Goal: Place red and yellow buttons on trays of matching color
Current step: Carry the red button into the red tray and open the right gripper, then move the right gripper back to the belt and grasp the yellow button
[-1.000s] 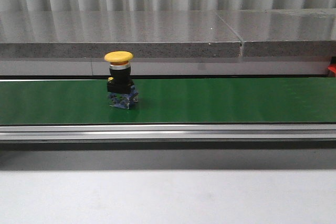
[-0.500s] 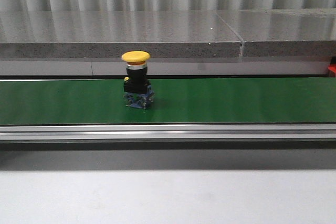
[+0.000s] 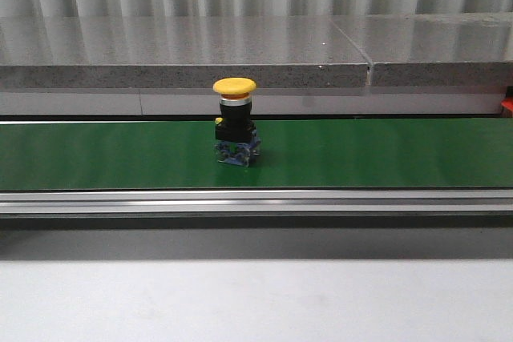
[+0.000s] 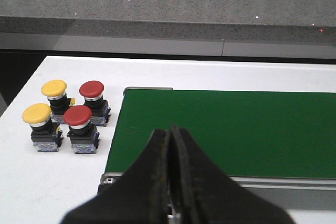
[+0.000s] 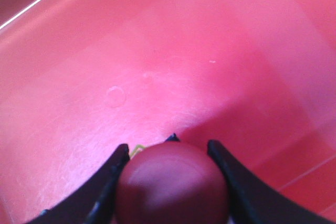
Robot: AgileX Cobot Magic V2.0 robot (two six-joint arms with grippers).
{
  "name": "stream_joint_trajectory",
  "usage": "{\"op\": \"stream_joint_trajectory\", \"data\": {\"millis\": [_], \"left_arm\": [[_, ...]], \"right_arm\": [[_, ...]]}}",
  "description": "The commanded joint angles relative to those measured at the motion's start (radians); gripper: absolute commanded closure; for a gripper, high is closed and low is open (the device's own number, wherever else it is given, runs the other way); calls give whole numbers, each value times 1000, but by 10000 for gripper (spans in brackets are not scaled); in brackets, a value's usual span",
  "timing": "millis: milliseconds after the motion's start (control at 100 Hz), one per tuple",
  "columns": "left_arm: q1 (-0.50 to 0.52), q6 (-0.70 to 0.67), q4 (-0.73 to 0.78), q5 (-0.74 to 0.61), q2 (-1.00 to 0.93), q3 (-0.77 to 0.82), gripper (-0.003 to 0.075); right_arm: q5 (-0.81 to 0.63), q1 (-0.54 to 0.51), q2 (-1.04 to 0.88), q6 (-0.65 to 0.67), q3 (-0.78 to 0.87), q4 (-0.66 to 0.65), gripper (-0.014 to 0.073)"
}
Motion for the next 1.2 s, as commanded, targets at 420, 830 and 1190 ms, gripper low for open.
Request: {"op": "stream_joint_trajectory", "data": {"millis": [420,830,1190], "left_arm": [[-8,-10,8,-74,7,-28,741],[-8,-10,8,-74,7,-28,741],[-8,-10,8,-74,7,-28,741]], "right_arm": [[-23,-6,5,-7,-34,22,172],[-17,-6,-49,-7,-51,22,-53],[4,0,-210,-7,-51,29,-53]]}}
